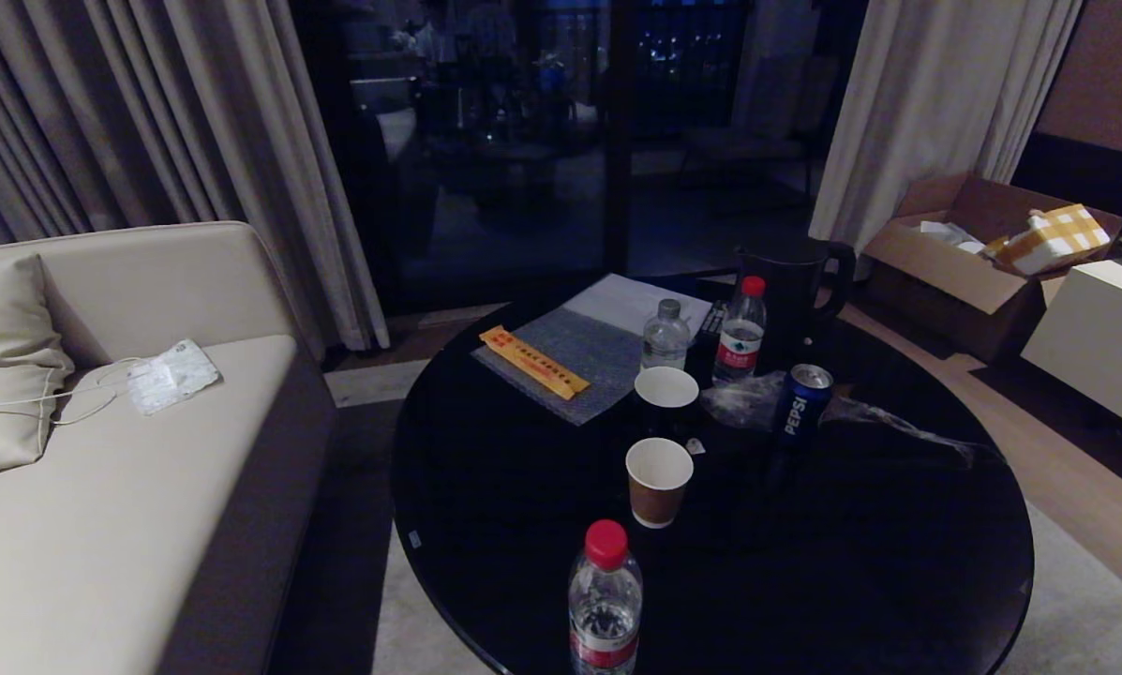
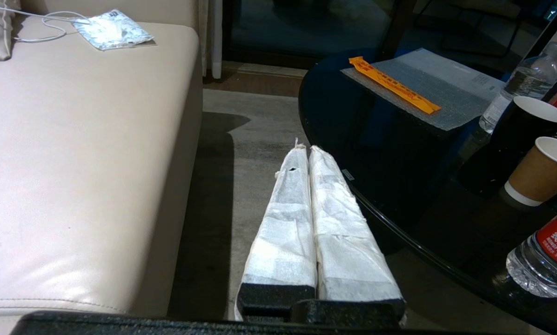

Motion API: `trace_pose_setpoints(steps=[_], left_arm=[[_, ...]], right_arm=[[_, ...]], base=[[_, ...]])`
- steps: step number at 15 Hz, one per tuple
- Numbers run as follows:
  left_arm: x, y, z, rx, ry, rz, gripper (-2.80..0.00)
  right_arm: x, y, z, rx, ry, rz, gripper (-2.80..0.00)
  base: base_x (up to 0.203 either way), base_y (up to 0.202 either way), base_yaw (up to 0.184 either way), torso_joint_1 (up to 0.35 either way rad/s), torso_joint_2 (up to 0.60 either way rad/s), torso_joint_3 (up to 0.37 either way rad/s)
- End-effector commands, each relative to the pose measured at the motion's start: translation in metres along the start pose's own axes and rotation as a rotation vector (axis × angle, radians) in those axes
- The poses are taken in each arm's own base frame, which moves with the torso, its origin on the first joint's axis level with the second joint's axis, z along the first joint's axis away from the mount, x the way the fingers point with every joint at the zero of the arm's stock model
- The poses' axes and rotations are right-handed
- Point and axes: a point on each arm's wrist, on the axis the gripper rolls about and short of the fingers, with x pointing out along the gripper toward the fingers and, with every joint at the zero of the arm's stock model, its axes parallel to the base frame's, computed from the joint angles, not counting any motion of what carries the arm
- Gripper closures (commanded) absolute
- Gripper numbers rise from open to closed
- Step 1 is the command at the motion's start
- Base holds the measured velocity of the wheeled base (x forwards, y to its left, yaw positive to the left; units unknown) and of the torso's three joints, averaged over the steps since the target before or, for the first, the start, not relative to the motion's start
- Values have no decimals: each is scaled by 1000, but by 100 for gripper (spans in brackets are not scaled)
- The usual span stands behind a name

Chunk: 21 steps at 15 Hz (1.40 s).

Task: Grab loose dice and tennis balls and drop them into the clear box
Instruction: Put the ball in the box

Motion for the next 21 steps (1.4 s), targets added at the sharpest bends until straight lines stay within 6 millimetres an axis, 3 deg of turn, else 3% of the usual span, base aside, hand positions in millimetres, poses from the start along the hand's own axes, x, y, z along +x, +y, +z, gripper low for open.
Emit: trace_pose_setpoints(steps=[1, 21], left_arm=[[0, 0, 0, -2, -1, 0, 0], [0, 0, 0, 2, 1, -4, 0]], right_arm=[[-19, 1, -15, -1, -236, -24, 0], [-19, 2, -20, 25, -253, -29, 0]], base=[[0, 0, 0, 0, 0, 0], [0, 0, 0, 0, 0, 0]])
